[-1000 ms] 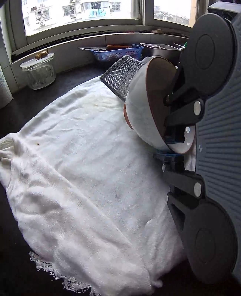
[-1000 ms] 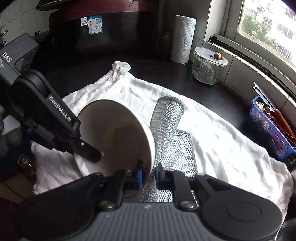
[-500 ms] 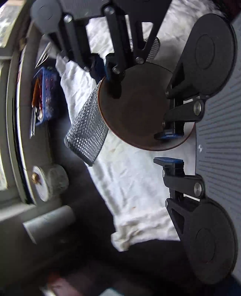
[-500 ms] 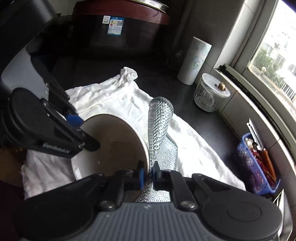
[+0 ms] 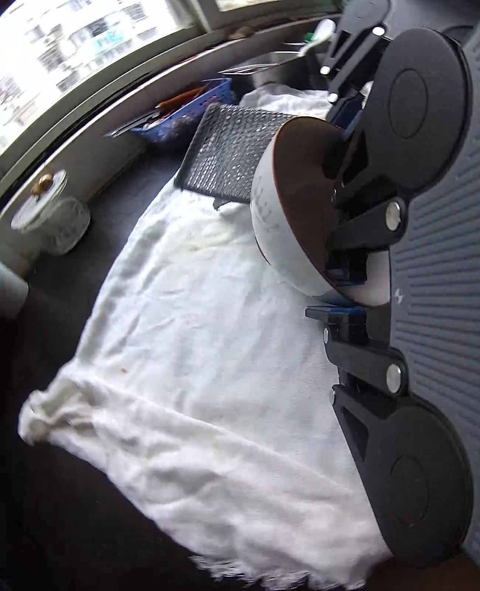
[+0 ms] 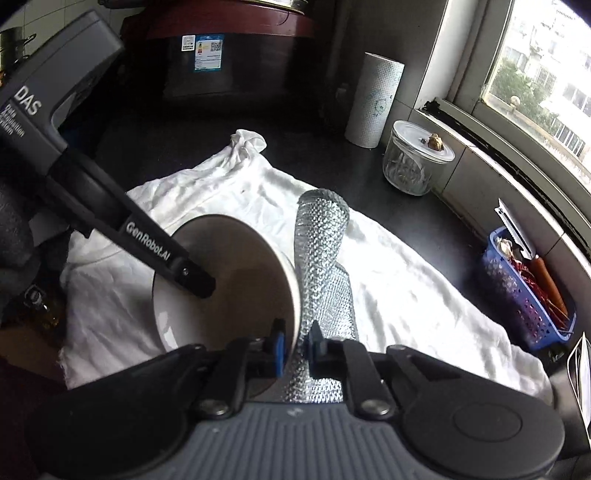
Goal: Clean bowl
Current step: 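Keep turning the bowl with the left tool while the right tool scrubs the outer wall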
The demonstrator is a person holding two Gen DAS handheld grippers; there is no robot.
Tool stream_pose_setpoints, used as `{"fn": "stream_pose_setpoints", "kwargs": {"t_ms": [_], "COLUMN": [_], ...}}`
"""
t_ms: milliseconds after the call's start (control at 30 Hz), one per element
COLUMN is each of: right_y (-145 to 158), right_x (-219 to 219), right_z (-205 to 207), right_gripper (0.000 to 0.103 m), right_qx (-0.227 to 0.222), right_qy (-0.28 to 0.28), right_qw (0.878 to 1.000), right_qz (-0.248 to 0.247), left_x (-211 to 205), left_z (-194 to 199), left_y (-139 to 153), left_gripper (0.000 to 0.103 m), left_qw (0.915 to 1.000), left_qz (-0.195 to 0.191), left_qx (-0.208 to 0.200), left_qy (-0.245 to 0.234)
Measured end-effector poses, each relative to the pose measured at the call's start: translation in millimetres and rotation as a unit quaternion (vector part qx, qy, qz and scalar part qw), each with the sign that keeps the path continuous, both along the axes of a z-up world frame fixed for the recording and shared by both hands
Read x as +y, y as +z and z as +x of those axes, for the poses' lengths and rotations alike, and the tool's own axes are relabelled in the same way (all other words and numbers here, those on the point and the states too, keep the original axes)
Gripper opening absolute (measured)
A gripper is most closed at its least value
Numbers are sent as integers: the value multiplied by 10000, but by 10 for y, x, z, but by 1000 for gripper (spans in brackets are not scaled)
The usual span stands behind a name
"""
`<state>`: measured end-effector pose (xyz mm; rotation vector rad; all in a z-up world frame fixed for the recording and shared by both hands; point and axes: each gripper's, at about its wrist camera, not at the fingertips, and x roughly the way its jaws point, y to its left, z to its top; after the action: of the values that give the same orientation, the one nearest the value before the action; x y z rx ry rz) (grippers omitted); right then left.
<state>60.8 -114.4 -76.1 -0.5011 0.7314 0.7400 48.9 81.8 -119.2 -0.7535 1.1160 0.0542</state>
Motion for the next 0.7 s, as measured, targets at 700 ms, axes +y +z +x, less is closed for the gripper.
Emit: {"fn": "stream_pose_setpoints", "kwargs": {"t_ms": [700], "right_y": [-41], "right_x": [23], "right_z": [-105], "right_gripper": [14], "right_qx": [-69], "right_qy": [401], "right_qw": [9990], "right_qz": [-186], "left_x": [-778], "left_z": [15], "left_y": [425], "left_gripper": [23], "left_qw": [8845], "left_qz": [3647], "left_qx": [-942], "left_qy": [-2754]}}
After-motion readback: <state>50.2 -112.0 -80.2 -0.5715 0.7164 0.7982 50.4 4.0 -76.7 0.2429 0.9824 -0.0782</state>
